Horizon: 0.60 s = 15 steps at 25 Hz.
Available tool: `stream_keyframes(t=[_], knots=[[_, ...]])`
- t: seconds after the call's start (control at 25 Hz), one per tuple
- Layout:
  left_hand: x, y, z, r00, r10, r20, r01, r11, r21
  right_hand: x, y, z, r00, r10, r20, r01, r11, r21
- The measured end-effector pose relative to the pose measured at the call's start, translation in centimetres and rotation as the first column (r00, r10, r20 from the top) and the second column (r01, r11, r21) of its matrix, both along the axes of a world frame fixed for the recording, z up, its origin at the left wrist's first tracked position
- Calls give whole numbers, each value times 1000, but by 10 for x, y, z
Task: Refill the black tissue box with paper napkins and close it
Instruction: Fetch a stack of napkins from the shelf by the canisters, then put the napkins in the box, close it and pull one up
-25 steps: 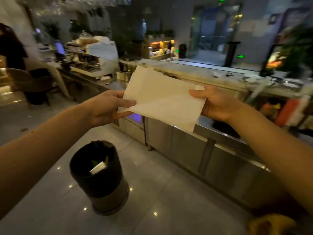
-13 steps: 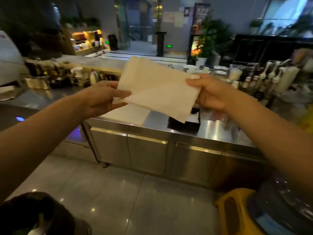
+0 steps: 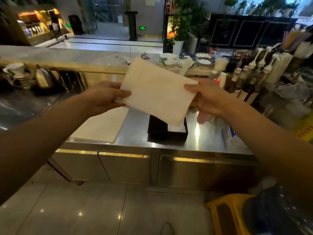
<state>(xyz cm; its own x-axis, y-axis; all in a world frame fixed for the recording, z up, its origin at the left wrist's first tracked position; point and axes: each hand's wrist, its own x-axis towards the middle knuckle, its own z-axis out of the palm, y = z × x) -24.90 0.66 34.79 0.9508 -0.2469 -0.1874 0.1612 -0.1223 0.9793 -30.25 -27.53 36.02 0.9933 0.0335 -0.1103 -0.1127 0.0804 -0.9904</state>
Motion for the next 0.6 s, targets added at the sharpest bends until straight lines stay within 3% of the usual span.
stream_keyframes(t=[0.2, 0.6], knots=[[105, -54, -35, 996, -38, -76, 42, 997, 58, 74, -43, -44, 989, -107, -106, 119, 987, 108], [252, -118, -178, 951, -142, -273, 206, 954, 219, 157, -63, -192, 867, -323, -379, 357, 934, 20]])
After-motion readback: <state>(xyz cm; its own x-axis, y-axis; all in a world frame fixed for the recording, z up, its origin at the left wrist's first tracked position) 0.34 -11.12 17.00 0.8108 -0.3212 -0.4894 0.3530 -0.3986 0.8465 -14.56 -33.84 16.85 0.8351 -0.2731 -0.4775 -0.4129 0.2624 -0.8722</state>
